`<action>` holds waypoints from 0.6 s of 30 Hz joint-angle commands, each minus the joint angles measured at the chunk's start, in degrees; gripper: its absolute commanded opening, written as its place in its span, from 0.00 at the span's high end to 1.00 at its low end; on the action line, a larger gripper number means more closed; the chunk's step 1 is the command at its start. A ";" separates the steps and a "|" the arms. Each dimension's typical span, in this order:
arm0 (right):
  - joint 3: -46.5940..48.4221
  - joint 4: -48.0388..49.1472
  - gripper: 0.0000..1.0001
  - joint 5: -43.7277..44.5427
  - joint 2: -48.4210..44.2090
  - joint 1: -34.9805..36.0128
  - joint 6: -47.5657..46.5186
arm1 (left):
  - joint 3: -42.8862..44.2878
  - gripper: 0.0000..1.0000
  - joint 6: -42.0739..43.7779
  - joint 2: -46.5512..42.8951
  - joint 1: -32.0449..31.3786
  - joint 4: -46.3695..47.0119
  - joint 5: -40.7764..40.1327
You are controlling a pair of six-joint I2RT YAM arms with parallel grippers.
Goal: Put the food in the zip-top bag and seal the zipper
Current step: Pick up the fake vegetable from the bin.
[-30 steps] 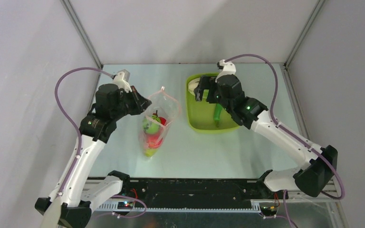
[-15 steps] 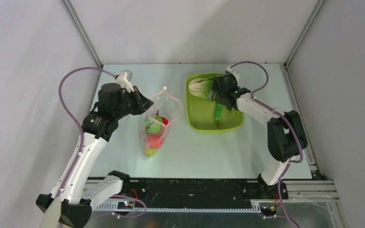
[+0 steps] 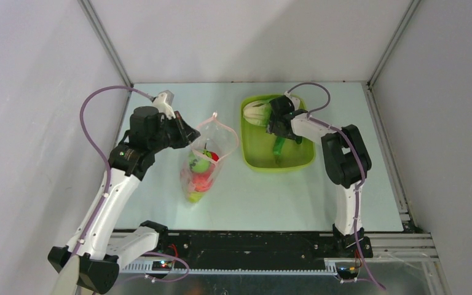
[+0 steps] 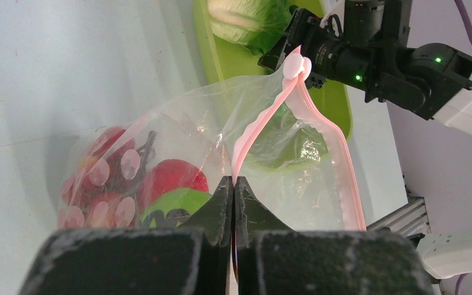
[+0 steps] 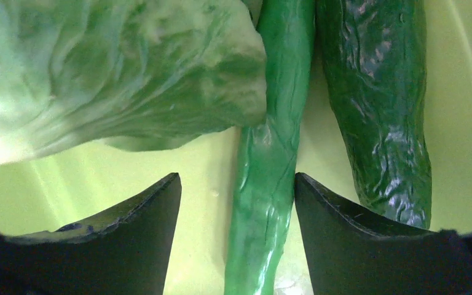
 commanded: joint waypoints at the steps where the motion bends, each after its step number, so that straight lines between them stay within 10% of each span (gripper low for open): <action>1: 4.20 -3.63 0.30 3.38 2.68 -0.14 2.53 | 0.03 1.00 -0.60 -0.33 -0.20 1.23 0.56; 18: -2.57 -3.42 0.83 4.94 -5.12 -0.01 5.76 | -0.03 1.00 -0.37 -2.15 -0.20 0.90 -0.60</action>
